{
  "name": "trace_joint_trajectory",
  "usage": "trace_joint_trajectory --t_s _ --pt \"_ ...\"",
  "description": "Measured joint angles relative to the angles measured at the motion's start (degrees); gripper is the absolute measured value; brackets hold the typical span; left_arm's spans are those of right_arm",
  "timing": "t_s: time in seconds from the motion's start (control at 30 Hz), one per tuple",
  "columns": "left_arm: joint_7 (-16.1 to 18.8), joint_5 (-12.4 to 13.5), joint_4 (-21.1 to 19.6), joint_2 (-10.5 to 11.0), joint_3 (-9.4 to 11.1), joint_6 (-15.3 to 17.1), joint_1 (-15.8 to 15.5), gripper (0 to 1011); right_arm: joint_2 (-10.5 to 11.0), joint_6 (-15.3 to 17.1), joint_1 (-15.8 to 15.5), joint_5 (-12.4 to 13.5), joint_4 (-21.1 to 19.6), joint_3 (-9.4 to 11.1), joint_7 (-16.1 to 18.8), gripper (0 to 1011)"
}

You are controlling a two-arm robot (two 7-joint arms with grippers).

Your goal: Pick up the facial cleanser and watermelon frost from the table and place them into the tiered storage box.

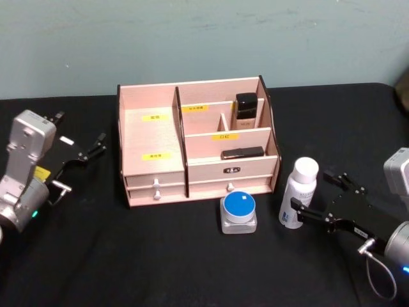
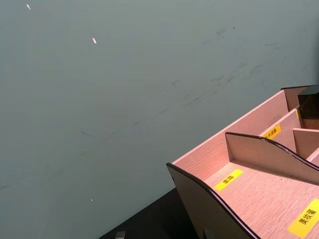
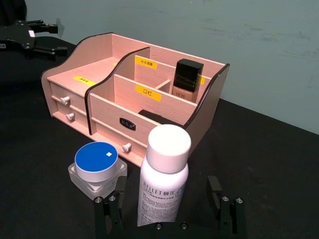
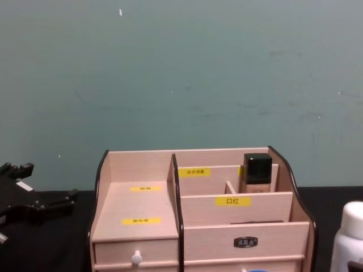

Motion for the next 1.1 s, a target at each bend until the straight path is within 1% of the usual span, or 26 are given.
trace_joint_trajectory --t_s 0.33,0.67,0.97,1.1 --pt "0.0 0.0 0.0 0.0 0.0 0.0 0.0 1010 -1.94 0.7 2.04 -1.13 2.15 -0.39 1.76 1003" --pt "0.0 0.0 0.0 0.0 0.0 0.0 0.0 1010 -4.01 0.87 4.72 -2.57 4.44 -1.03 3.19 1003" --pt "0.0 0.0 0.0 0.0 0.0 0.0 0.0 1010 -5.26 1.48 6.29 -2.93 5.69 -1.22 3.75 1003" --pt "0.0 0.0 0.0 0.0 0.0 0.0 0.0 1010 -5.32 1.59 6.39 -2.83 5.78 -1.22 3.88 1003"
